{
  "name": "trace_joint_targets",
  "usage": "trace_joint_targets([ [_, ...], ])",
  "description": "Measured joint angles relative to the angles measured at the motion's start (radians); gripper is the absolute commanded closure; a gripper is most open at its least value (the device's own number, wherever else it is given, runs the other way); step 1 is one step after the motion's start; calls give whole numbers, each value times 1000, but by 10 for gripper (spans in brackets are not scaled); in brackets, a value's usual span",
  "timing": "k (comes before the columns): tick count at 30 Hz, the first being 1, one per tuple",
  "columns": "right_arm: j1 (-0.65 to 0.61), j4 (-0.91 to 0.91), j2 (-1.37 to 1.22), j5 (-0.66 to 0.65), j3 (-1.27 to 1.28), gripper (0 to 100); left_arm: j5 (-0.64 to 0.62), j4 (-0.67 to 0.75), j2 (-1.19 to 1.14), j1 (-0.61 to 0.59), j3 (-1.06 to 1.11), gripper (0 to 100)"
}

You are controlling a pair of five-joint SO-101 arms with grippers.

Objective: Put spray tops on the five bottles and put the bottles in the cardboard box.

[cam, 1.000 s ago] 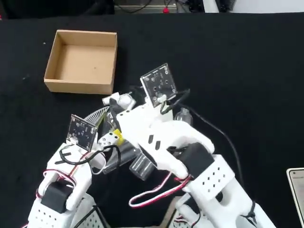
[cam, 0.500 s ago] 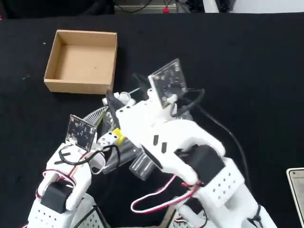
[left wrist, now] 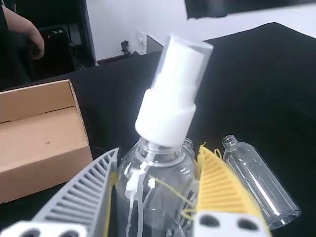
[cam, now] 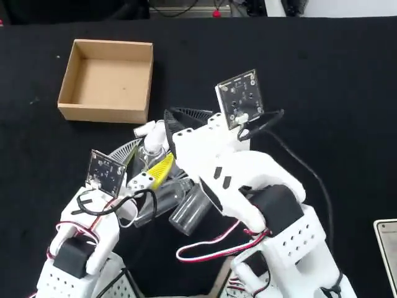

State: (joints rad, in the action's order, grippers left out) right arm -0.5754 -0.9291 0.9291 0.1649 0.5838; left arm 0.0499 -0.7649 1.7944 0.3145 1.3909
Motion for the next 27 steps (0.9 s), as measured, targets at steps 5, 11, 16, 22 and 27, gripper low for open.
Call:
trace_joint_targets([
  [5,-38,77,5,0,72,986,0,0,0,-3,0,905],
  [11,-49,124,6,0,92,985,0,0,0,-3,0,905],
  [16,-49,124,6,0,98,960,0,0,0,-3,0,905],
  [22,-54,21,23,0,9,812,0,0,2,-3,0,905],
  [27,-60,-41,23,0,-98,812,0,0,2,-3,0,905],
])
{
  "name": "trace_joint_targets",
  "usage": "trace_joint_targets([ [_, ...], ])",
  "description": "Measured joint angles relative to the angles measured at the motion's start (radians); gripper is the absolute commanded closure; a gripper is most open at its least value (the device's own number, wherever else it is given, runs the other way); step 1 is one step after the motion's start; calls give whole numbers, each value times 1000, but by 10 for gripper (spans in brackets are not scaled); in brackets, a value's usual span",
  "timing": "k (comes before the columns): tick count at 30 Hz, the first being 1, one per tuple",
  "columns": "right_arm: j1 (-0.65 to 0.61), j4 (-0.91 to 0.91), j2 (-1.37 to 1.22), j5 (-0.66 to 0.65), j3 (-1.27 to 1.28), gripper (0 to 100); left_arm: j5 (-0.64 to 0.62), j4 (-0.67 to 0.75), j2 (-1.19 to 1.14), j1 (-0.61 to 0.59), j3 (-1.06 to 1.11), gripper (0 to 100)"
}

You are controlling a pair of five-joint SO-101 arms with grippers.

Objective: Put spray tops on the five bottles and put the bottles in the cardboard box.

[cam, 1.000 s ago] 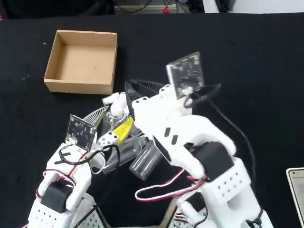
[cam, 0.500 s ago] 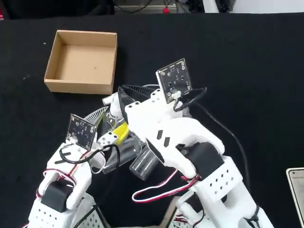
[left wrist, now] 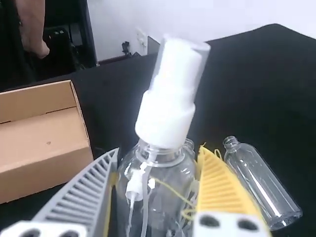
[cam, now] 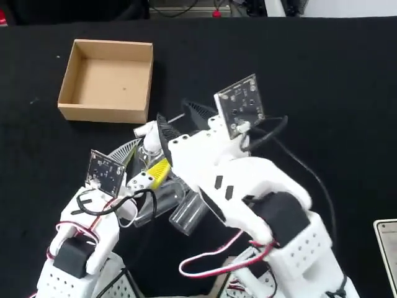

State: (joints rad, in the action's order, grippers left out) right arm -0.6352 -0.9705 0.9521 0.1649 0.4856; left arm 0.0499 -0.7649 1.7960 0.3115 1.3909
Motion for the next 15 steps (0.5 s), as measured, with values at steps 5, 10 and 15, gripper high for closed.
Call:
trace_joint_targets([
  [5,41,-46,2,0,-98,812,0,0,0,-2,0,905],
  [10,143,-71,8,0,-18,812,0,37,0,-158,-51,905],
  [15,147,-14,9,0,241,812,0,178,-31,-339,-66,905],
])
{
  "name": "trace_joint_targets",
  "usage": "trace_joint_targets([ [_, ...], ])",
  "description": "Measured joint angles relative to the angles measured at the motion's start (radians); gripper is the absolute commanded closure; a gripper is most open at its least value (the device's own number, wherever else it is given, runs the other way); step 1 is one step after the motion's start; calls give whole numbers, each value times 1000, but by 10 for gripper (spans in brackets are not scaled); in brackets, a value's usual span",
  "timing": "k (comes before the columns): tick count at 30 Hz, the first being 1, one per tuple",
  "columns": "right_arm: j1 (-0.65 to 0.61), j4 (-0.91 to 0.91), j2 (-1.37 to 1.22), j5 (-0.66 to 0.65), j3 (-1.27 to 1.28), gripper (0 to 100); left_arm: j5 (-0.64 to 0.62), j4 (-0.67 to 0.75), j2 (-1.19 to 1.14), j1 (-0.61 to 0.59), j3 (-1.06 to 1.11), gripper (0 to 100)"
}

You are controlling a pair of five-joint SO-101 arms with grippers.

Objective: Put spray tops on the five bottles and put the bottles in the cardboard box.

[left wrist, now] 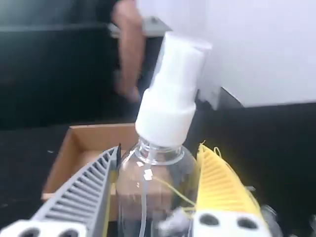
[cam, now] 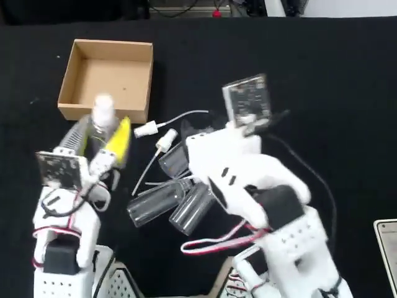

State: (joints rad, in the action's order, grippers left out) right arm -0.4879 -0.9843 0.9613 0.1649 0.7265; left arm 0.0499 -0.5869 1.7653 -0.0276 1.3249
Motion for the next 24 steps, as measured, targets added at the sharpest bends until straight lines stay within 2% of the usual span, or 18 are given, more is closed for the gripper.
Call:
trace_joint_targets([
  [7,0,249,0,0,293,812,0,207,-252,-150,-86,905],
  [17,-2,628,0,0,580,812,0,628,-821,-178,-273,905],
  [24,-2,695,0,0,600,812,0,842,-1180,-180,-420,905],
])
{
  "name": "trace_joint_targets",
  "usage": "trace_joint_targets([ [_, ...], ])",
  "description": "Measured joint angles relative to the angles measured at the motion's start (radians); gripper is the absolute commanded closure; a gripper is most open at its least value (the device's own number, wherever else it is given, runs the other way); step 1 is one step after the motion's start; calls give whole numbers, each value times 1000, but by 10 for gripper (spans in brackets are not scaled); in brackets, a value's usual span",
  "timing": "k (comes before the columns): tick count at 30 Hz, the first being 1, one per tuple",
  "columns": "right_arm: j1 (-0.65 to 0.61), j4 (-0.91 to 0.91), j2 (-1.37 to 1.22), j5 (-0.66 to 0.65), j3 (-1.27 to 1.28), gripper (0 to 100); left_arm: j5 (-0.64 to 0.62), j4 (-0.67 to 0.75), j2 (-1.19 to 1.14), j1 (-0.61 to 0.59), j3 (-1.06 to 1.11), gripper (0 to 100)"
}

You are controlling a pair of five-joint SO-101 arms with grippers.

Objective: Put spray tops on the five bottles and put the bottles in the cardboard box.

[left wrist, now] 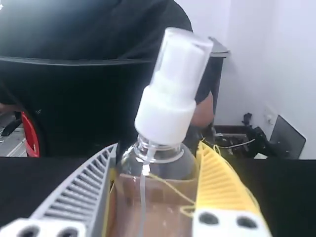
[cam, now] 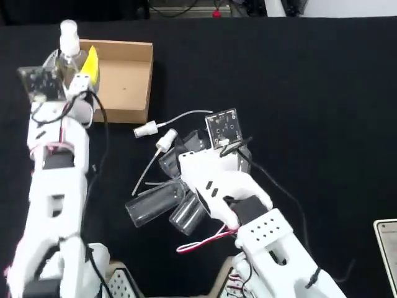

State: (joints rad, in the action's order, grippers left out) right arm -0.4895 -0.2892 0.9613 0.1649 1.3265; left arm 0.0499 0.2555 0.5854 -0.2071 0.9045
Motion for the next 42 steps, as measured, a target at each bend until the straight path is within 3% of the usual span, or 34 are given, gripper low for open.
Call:
trace_joint_targets([
  [6,0,3,0,0,0,812,0,120,-339,-38,-210,905],
  [13,2,5,0,0,0,812,0,126,-678,-86,-451,905],
  [25,-61,5,0,0,23,812,0,143,-845,-54,-578,902],
  [36,-64,5,0,0,23,812,0,491,-1128,-51,-727,905],
  [42,-64,5,0,0,23,812,0,528,-1283,-49,-868,905],
])
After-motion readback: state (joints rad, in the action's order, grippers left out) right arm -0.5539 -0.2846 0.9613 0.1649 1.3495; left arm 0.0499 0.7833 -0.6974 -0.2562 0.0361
